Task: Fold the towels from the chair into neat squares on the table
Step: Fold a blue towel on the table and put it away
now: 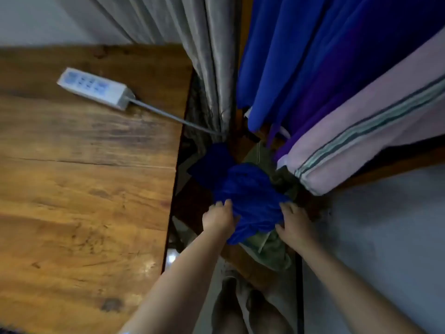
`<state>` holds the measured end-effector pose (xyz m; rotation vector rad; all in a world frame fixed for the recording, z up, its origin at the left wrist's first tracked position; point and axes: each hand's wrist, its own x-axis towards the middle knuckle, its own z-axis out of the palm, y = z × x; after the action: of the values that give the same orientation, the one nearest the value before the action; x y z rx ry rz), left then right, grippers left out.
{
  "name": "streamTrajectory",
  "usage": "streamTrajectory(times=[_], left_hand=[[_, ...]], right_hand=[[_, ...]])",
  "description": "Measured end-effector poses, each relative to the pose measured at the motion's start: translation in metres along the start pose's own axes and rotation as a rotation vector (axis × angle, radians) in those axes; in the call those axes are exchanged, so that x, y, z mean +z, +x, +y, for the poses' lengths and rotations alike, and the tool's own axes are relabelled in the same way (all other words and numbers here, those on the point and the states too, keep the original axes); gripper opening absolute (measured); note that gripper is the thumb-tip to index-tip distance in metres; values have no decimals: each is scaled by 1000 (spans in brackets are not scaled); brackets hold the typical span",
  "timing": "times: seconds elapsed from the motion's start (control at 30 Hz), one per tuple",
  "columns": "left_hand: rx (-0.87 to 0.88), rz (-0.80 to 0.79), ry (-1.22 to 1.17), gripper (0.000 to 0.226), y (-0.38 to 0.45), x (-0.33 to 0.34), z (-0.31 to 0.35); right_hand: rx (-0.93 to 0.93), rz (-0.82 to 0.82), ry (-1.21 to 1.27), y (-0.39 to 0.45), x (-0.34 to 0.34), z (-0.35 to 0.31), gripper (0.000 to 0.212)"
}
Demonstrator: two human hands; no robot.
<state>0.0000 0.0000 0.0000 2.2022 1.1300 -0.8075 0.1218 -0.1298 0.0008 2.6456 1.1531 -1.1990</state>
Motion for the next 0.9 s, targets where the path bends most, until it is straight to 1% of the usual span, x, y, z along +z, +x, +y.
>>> streamTrajectory(times=[0.03, 0.07, 0.1, 0.17, 0.23, 0.3, 0.33, 0.4, 0.47, 0.57, 0.67, 0.8, 0.9], left_hand=[[-8, -23, 10, 56, 8, 8, -1], [-13, -22, 4, 62, 15, 14, -2], [-13, -42, 15, 67, 21, 23, -4], [-7, -80, 5, 71, 31, 35, -9], [-9, -87, -13, 56, 34, 48, -13], [-8, -34, -22, 38, 34, 47, -16], [-8, -7, -38, 34, 33, 43, -16], [-4, 35, -116, 30, 28, 27, -17], [3, 39, -195, 28, 22, 9, -17], [6, 45, -351, 24, 3, -26, -16], [18, 79, -519, 26, -24, -63, -11], [90, 153, -568, 17, -61, -112, -6], [155, 199, -549, 22, -98, -147, -12]], right_hand=[[18, 13, -31, 10, 8, 0, 65], [49, 59, -16, 18, 12, 1, 69], [87, 71, -17, 26, 20, 2, 72], [161, 59, 29, 38, 26, 1, 68], [179, 41, 49, 45, 36, 3, 51], [141, 52, 54, 42, 34, 3, 39], [133, 62, 93, 38, 31, 3, 36], [145, 90, 216, 27, 17, -4, 32], [170, 114, 302, 16, 0, -12, 29], [170, 162, 372, -3, -34, -28, 24], [165, 269, 427, -26, -70, -47, 19], [115, 449, 440, -61, -117, -66, 19], [20, 561, 453, -86, -148, -80, 18]])
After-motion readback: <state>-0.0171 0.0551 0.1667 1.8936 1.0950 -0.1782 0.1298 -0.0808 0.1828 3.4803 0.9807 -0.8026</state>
